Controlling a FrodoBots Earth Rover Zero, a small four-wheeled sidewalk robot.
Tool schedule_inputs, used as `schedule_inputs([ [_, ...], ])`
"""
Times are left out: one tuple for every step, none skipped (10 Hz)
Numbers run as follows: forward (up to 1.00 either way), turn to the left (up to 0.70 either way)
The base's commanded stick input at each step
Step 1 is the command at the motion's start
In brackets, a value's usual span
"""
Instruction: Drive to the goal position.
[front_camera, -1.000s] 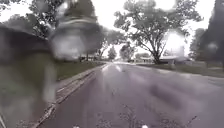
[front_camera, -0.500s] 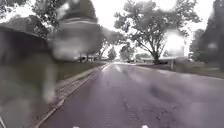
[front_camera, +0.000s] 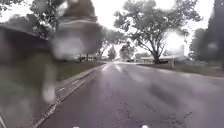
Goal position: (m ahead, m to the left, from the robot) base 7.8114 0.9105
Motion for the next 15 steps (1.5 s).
schedule_inputs([
  [0.50,0.00],
  [0.50,0.00],
  [0.50,0.00],
  [0.50,0.00],
  [0.50,0.00],
  [0.50,0.00],
  [0.50,0.00],
  [0.50,0.00],
  [0.50,0.00],
  [0.50,0.00],
  [0.50,0.00],
  [0.50,0.00],
  [0.50,0.00],
  [0.50,0.00],
  [0.50,0.00],
])
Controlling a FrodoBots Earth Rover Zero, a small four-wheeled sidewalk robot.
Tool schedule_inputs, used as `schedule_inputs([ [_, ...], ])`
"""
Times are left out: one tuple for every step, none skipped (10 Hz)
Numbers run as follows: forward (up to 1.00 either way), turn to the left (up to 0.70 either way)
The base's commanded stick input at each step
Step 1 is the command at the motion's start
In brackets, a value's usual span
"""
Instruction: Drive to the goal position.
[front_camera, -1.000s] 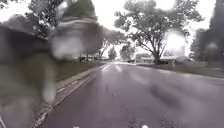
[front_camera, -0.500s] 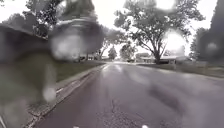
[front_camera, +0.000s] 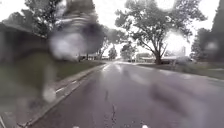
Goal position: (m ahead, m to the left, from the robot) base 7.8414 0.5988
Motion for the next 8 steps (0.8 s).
schedule_inputs([
  [0.50,0.00],
  [0.50,0.00],
  [0.50,0.00],
  [0.50,0.00],
  [0.50,0.00],
  [0.50,0.00],
  [0.50,0.00],
  [0.50,0.00],
])
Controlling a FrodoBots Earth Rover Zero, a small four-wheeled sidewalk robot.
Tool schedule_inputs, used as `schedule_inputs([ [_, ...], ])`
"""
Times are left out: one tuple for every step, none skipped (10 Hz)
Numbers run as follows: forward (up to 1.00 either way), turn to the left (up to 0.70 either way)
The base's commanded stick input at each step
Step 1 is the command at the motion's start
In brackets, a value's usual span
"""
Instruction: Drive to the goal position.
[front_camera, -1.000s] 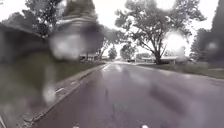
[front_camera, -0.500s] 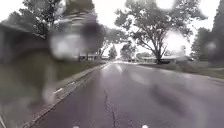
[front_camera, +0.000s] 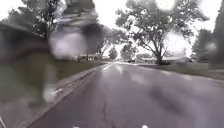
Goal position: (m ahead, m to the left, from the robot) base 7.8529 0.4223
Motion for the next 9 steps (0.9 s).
schedule_inputs([
  [0.50,0.00],
  [0.50,0.00],
  [0.50,0.00],
  [0.50,0.00],
  [0.50,0.00],
  [0.50,0.00],
  [0.50,0.00],
  [0.50,0.00],
  [0.50,0.00],
])
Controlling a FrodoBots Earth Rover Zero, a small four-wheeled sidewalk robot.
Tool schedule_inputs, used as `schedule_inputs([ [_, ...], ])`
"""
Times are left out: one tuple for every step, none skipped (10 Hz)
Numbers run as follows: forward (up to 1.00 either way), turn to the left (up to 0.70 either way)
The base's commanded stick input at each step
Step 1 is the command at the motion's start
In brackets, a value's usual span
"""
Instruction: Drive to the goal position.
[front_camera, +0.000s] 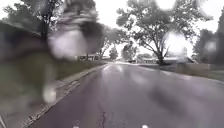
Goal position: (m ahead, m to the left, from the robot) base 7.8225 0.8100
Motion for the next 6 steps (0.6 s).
schedule_inputs([
  [0.50,0.00],
  [0.50,0.00],
  [0.50,0.00],
  [0.50,0.00],
  [0.50,0.00],
  [0.50,0.00],
])
